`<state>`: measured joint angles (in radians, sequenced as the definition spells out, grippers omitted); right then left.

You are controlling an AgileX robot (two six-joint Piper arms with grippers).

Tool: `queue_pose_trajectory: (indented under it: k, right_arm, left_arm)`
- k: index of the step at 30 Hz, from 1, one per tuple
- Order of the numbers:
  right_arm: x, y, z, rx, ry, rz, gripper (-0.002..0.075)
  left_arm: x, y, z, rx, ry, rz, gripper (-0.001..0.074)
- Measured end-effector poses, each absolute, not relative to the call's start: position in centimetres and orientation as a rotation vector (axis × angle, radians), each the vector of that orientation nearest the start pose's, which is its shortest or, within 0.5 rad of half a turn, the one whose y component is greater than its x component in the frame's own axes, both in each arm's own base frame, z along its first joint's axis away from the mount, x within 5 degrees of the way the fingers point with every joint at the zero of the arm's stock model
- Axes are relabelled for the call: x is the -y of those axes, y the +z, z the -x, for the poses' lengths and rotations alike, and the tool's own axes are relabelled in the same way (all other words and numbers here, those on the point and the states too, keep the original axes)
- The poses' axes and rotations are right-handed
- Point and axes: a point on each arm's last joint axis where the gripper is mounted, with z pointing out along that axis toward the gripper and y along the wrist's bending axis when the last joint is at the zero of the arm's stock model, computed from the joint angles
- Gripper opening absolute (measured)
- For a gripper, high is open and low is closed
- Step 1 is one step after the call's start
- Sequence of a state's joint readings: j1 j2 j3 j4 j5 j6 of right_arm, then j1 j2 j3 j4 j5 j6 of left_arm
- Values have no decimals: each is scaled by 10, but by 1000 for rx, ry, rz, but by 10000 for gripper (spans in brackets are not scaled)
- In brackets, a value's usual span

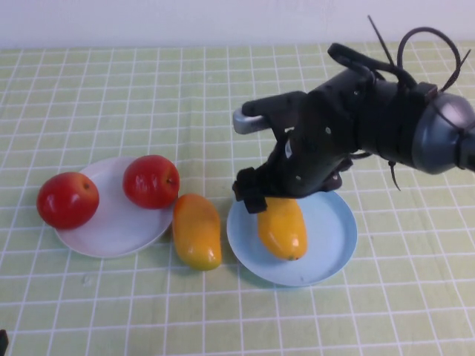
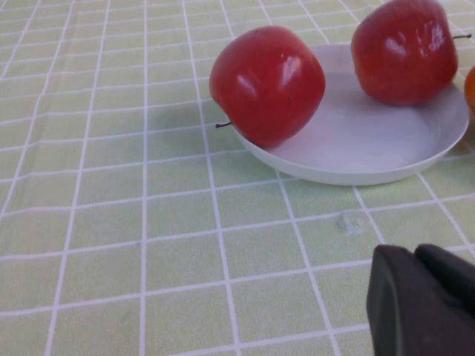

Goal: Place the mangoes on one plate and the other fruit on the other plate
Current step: Put another type of fruit in the right plate

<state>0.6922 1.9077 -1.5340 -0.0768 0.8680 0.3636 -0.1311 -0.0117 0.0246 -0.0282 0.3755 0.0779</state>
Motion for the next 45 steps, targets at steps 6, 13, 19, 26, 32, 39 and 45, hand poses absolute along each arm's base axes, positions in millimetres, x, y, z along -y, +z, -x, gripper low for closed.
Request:
queue_pose_trajectory:
  k: [6, 13, 19, 26, 32, 39, 45]
  right_arm:
    - [-298, 284, -302, -2570, 353, 580, 690]
    - [-343, 246, -306, -2571, 389, 656, 690]
    - [-358, 211, -313, -2600, 308, 777, 690]
    - [-361, 197, -316, -2594, 256, 847, 681]
    - [-362, 195, -316, -2577, 247, 885, 580]
    - [-355, 225, -310, -2559, 255, 875, 580]
    - [-314, 323, -297, -2410, 298, 721, 580]
  left_arm:
    - [8, 172, -52, -1864, -64, -178, -2]
    - [8, 172, -52, -1864, -64, -178, -2]
    - [8, 172, -52, -1864, -64, -178, -2]
    - [8, 172, -52, -1864, -64, -178, -2]
    - [8, 172, -52, -1864, -64, -178, -2]
    - [8, 172, -52, -1864, -64, -178, -2]
    - [8, 172, -52, -1864, -64, -178, -2]
